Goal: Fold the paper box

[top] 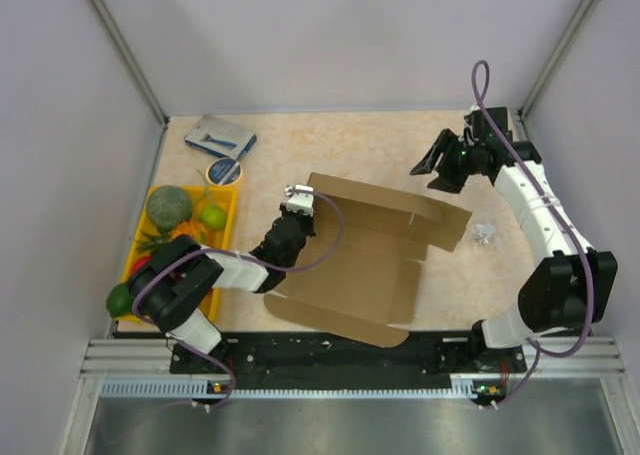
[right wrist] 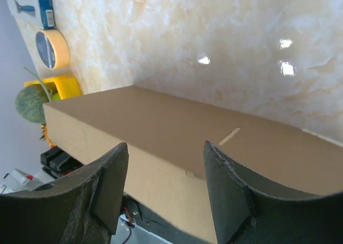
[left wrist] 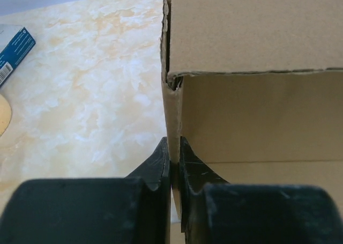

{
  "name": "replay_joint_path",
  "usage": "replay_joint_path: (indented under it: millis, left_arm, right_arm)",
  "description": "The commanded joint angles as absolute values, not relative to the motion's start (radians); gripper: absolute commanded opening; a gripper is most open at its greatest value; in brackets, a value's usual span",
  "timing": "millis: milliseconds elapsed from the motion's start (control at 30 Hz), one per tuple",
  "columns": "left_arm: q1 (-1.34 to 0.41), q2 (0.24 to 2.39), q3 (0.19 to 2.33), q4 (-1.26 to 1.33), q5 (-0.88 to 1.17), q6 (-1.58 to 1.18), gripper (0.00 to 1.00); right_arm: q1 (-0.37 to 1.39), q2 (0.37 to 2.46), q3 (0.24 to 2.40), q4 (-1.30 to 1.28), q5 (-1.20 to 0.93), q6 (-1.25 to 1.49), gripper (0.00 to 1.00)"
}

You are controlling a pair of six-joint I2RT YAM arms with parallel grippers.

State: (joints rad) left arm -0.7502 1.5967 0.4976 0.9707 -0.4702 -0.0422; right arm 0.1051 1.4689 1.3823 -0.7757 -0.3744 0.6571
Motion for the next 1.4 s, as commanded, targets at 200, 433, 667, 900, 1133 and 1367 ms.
replay_joint_path:
  millis: [200, 433, 667, 900, 1133, 1367]
  left_arm:
    - [-0.758, 1.563, 0.526, 1.015, -0.535, -0.015, 0.0]
    - [-0.758, 1.565, 0.532, 1.035, -0.587, -0.023, 0.0]
    - [-0.759, 1.523, 0.526, 1.016, -0.611, -0.037, 0.0]
    - [-0.761, 1.502, 0.515, 1.006, -0.6, -0.061, 0.0]
    - [-0.764, 1.493, 0.509, 1.0, -0.588, -0.081, 0.0]
    - [-0.764, 1.47, 0.511, 0.979, -0.551, -0.127, 0.0]
  right_arm:
    - [0.149, 1.367, 1.391, -0.839, -0.223, 0.624, 0.54]
    - [0.167, 1.269, 1.45, -0.982, -0.237, 0.563, 0.68]
    - [0.19, 1.23, 1.262, -0.77, -0.348, 0.729, 0.53]
    - [0.198, 1.275, 1.204, -0.663, -0.377, 0.764, 0.54]
    - [0.201, 1.305, 1.167, -0.571, -0.4, 0.775, 0.55]
    - [0.202, 1.309, 1.103, -0.379, -0.515, 0.905, 0.49]
